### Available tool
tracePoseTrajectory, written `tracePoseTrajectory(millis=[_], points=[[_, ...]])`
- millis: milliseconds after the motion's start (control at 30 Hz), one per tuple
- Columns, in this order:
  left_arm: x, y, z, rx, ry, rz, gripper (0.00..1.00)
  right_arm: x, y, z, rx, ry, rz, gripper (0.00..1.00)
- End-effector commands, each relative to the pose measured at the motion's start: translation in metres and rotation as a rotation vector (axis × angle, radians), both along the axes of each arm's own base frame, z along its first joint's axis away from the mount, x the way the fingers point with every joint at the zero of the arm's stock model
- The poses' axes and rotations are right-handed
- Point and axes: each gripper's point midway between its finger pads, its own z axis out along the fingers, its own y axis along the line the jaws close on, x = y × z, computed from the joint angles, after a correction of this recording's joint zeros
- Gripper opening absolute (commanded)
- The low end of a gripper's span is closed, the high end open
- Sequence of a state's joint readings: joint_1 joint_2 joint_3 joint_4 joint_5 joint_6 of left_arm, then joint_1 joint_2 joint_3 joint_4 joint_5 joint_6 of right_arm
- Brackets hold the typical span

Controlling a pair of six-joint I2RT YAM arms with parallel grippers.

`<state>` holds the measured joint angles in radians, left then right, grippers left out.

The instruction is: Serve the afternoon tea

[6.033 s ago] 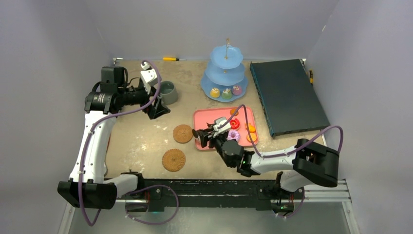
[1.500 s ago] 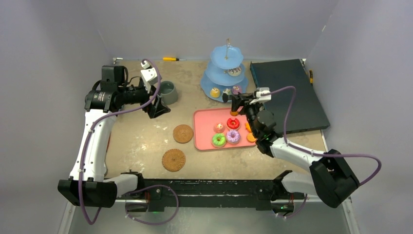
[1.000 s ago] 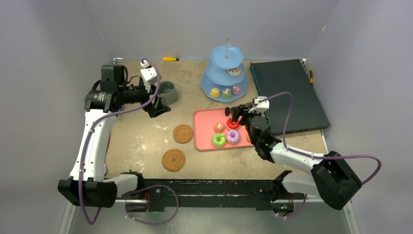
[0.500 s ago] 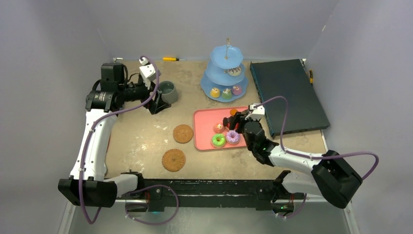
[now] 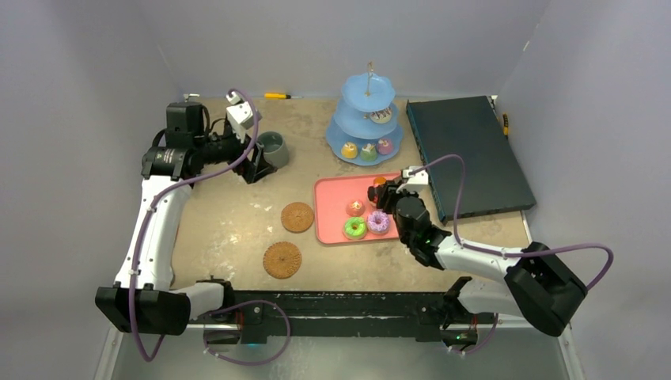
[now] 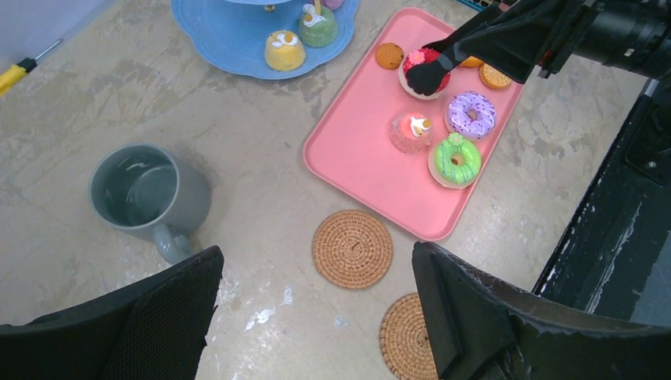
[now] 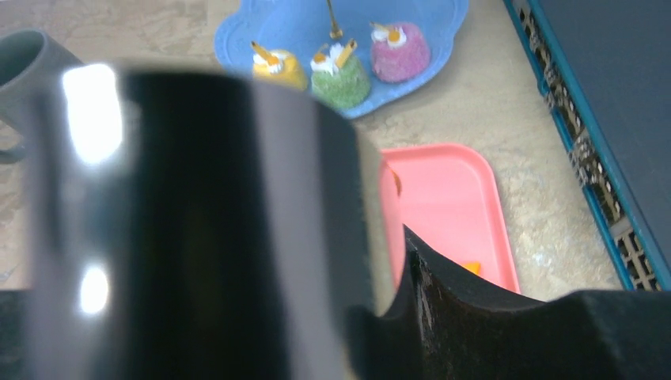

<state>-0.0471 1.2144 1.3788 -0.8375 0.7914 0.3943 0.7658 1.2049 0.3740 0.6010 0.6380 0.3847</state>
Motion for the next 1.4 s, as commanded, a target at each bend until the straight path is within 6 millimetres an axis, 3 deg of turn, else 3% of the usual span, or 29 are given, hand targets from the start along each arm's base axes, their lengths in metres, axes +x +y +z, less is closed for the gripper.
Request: tracePoseTrajectory(millis=[0, 67, 300, 467, 867, 1167, 1367], points=[[0.009, 0.005, 0.0, -0.008, 0.006, 0.067, 0.89, 0.027, 0.013, 0.08, 0.034, -0.223, -0.004, 0.49], [0.014, 0.009, -0.002, -0.001, 0.014, 0.101, 0.9, 0.04, 0.016, 0.103, 0.04, -0.277, -0.009, 0.49], [0.028, 0.022, -0.007, 0.052, 0.013, 0.185, 0.93, 0.091, 0.025, 0.152, 0.066, -0.37, 0.004, 0.48], [0.03, 0.027, -0.008, 0.061, 0.014, 0.223, 0.95, 0.115, 0.027, 0.165, 0.077, -0.386, 0.017, 0.48], [0.026, 0.029, -0.011, 0.069, 0.009, 0.227, 0.95, 0.148, 0.04, 0.159, 0.064, -0.387, 0.031, 0.49], [0.022, 0.026, -0.007, 0.06, 0.006, 0.206, 0.95, 0.166, 0.037, 0.15, 0.059, -0.388, 0.006, 0.49], [0.02, 0.028, -0.008, 0.077, 0.003, 0.202, 0.95, 0.165, 0.038, 0.142, 0.051, -0.372, 0.016, 0.62]])
